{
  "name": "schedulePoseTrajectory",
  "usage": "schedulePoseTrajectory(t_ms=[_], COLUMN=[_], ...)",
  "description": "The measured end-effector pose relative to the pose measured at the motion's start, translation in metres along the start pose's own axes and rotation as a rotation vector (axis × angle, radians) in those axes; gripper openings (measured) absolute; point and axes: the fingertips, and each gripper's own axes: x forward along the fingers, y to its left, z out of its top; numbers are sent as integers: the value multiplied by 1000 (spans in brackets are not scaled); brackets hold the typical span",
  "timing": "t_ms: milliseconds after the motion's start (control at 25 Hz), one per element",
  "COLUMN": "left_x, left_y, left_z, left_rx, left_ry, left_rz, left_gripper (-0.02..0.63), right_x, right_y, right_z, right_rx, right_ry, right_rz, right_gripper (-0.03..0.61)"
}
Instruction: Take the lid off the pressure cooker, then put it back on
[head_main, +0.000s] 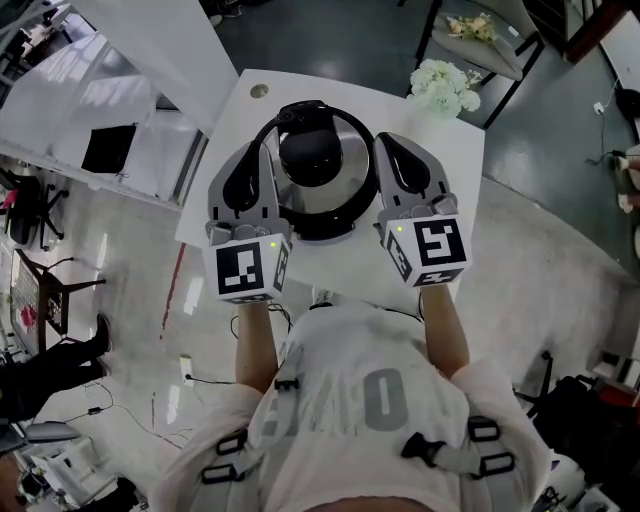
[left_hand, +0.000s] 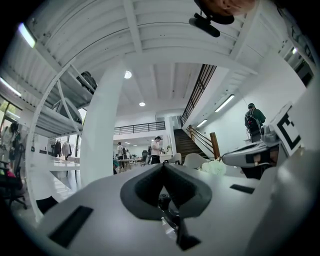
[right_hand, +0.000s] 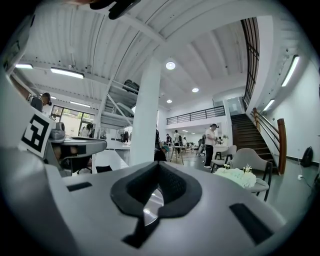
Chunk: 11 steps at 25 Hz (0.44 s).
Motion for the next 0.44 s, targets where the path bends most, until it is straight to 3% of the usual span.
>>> schedulePoseTrajectory(t_ms=[440], left_x=[-4], left_y=[-3], left_z=[-6], left_rx=[13], left_ry=[22], left_rz=[-13], left_gripper=[18], right_x=[-4], right_y=[1], right_z=[-2], right_rx=[-5], right_ry=[5], right_rz=[-5], right_gripper=[9])
